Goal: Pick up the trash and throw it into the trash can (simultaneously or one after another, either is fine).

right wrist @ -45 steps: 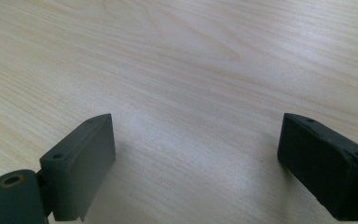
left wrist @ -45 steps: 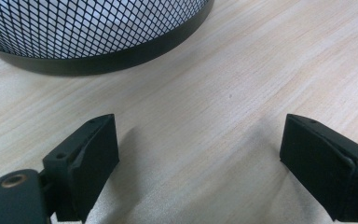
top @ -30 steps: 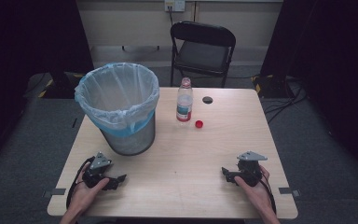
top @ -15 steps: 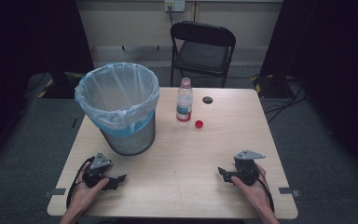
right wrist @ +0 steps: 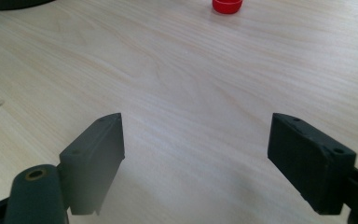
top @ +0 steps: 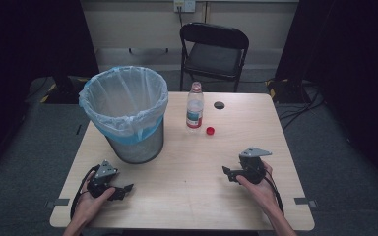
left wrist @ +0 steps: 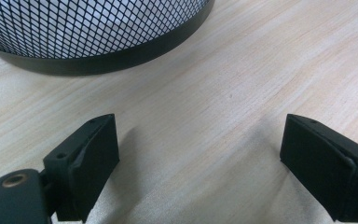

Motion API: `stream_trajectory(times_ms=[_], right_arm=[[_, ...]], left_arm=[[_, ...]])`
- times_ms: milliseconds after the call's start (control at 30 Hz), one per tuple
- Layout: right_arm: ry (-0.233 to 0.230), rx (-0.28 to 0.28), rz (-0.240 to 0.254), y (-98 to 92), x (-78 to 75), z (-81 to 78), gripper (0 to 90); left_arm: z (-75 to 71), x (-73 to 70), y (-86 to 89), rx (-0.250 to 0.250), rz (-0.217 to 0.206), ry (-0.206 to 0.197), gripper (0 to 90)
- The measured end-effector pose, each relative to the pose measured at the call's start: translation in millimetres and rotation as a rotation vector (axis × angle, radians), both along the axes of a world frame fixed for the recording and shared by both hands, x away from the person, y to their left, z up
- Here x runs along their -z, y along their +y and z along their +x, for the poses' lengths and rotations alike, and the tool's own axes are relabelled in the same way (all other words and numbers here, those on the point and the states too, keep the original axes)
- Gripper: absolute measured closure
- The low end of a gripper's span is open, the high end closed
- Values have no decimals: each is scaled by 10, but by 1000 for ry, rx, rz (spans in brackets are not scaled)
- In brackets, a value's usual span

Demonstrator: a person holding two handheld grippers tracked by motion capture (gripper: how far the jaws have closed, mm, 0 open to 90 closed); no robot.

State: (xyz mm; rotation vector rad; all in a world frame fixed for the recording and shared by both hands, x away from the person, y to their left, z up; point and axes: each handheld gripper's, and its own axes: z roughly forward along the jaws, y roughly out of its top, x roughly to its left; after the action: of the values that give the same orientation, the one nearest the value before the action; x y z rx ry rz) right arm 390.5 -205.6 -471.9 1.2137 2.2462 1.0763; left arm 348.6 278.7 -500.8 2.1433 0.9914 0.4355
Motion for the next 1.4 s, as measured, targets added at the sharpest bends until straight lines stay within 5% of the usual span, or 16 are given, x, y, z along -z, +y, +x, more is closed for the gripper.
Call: stream_trajectory(times_ms=[300, 700, 867, 1400], right_arm=[[-20, -47, 11, 161, -208, 185, 176], [-13, -98, 22, 322, -304, 507, 167], [-12, -102, 45, 361, -408, 681, 157], [-37, -111, 15, 533, -567, 1159, 142]], left_arm=[[0, 0, 0, 0, 0, 0, 111], [0, 0, 0, 0, 0, 0, 110], [-2, -4, 0, -3, 6, 2, 110], [-2, -3, -1, -3, 5, 1, 110]])
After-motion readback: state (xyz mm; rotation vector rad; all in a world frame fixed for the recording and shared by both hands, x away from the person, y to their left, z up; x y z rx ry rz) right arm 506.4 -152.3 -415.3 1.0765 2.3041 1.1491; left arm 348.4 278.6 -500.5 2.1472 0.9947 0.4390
